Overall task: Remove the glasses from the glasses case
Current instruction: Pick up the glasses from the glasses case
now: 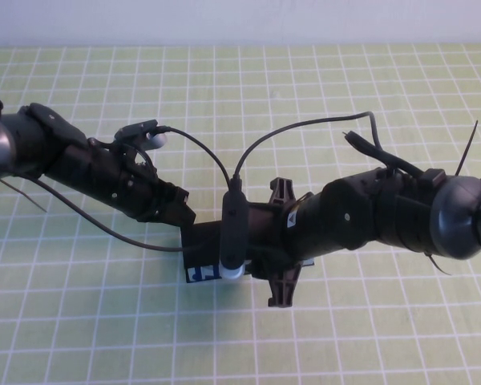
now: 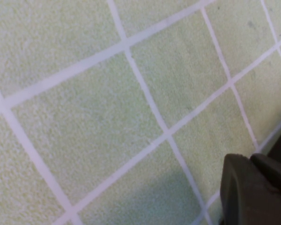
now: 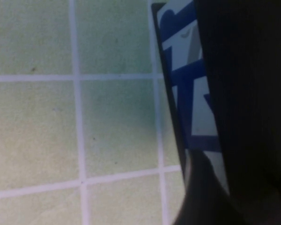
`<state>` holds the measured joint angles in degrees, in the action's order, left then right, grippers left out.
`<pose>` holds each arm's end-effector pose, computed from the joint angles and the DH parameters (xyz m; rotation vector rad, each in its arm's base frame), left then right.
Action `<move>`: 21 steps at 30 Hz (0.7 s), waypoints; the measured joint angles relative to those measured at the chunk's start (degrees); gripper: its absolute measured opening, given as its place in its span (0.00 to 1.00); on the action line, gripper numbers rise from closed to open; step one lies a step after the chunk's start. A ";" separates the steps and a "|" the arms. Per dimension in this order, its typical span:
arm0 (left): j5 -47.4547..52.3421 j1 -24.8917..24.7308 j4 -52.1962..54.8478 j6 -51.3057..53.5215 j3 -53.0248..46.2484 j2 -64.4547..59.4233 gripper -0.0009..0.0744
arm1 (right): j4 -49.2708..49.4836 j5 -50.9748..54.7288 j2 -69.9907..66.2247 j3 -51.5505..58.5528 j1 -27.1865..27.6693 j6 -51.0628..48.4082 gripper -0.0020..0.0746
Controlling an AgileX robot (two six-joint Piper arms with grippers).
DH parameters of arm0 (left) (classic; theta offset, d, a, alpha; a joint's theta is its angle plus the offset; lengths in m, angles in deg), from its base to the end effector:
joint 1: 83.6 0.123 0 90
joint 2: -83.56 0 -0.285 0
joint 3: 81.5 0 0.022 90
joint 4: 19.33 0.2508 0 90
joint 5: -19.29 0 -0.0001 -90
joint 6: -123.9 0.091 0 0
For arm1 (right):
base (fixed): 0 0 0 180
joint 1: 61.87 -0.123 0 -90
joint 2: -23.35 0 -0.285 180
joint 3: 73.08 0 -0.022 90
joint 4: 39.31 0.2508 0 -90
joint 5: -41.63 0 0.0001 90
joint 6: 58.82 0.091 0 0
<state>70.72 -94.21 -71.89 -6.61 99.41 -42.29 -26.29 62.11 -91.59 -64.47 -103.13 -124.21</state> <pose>0.3894 -0.1305 0.1605 0.6323 2.6174 -0.9366 0.2923 0.2660 0.1881 -1.8575 1.6750 0.0128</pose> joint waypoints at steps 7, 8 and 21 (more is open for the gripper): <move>0.20 0.00 0.00 0.00 0.00 0.00 0.01 | -1.08 -1.77 -0.26 0.00 -0.09 -0.22 0.24; 0.14 0.00 0.00 0.00 0.00 0.00 0.01 | -1.32 -1.87 -0.26 0.00 -0.09 -0.22 0.20; 0.31 0.00 0.00 0.48 0.03 0.00 0.01 | -1.46 -2.73 4.95 0.00 -0.22 -0.10 0.02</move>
<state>71.03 -94.21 -71.89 -6.12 99.44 -42.29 -27.75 59.38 -86.64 -64.47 -103.35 -124.32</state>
